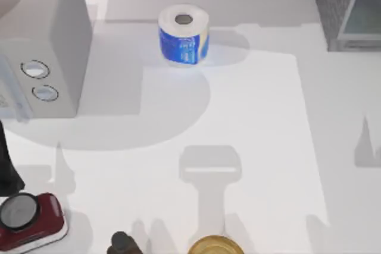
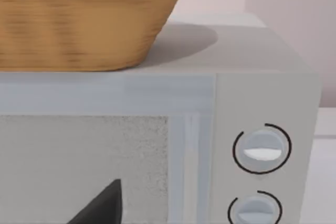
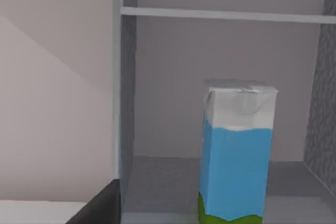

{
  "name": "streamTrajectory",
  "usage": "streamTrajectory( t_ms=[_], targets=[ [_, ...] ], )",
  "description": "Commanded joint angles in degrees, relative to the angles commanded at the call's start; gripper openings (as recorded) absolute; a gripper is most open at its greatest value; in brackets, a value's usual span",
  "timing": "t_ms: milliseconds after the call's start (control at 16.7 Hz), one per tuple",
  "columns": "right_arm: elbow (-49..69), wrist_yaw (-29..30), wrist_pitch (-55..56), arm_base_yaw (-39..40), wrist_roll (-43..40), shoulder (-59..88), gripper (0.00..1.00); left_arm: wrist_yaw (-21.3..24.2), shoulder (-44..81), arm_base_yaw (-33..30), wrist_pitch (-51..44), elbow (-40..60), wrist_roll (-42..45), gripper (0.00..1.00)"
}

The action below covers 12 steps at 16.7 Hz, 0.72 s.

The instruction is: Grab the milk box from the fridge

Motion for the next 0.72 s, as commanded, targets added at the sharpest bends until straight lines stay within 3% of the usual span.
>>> streamTrajectory(
  t_ms=[720],
  targets=[
    [3.4,-14.6,43.9,-16.7,1.5,60.6,1.00,0.0,0.0,0.0,0.0,0.0,0.0,1.00]
  ],
)
